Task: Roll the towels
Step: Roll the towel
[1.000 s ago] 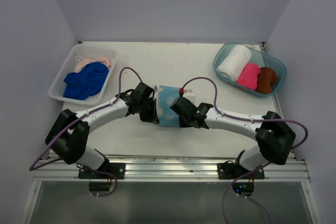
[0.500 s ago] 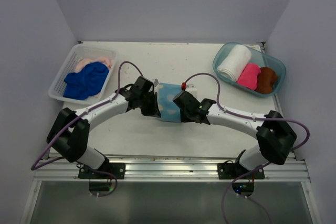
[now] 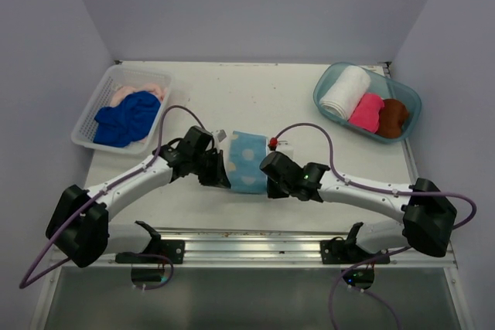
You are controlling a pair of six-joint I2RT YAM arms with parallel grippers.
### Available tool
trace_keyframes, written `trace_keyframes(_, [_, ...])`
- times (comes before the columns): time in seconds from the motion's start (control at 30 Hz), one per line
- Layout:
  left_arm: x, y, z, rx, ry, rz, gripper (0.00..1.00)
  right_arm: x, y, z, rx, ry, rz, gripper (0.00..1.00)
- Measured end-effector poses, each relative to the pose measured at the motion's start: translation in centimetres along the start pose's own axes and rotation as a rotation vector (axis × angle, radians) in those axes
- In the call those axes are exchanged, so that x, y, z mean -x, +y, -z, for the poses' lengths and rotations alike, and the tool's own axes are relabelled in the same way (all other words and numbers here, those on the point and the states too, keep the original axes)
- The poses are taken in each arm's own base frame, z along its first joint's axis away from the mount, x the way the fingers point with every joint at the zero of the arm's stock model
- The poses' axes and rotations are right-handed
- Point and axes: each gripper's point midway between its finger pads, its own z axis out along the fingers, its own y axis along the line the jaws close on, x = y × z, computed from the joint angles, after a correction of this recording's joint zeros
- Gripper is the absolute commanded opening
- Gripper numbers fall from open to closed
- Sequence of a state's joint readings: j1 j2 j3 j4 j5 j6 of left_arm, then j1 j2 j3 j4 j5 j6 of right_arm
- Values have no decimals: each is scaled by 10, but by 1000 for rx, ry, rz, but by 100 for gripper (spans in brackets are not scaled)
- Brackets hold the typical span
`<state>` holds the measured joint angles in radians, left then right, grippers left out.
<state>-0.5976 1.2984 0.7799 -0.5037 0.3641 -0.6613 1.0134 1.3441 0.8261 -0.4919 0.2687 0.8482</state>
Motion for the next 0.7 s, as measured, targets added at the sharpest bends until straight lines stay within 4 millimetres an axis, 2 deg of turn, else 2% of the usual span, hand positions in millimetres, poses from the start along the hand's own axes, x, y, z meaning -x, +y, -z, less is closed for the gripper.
trace_keyframes(0.3, [14, -7, 0, 17, -1, 3, 0, 21, 9, 6, -16, -39, 10, 0])
trace_keyframes(0.47, [26, -7, -8, 44, 1, 10, 0, 31, 12, -4, -48, -44, 14, 0])
trace_keyframes(0.7, [44, 0, -25, 78, -4, 24, 0, 38, 0, -24, -108, -21, 11, 0])
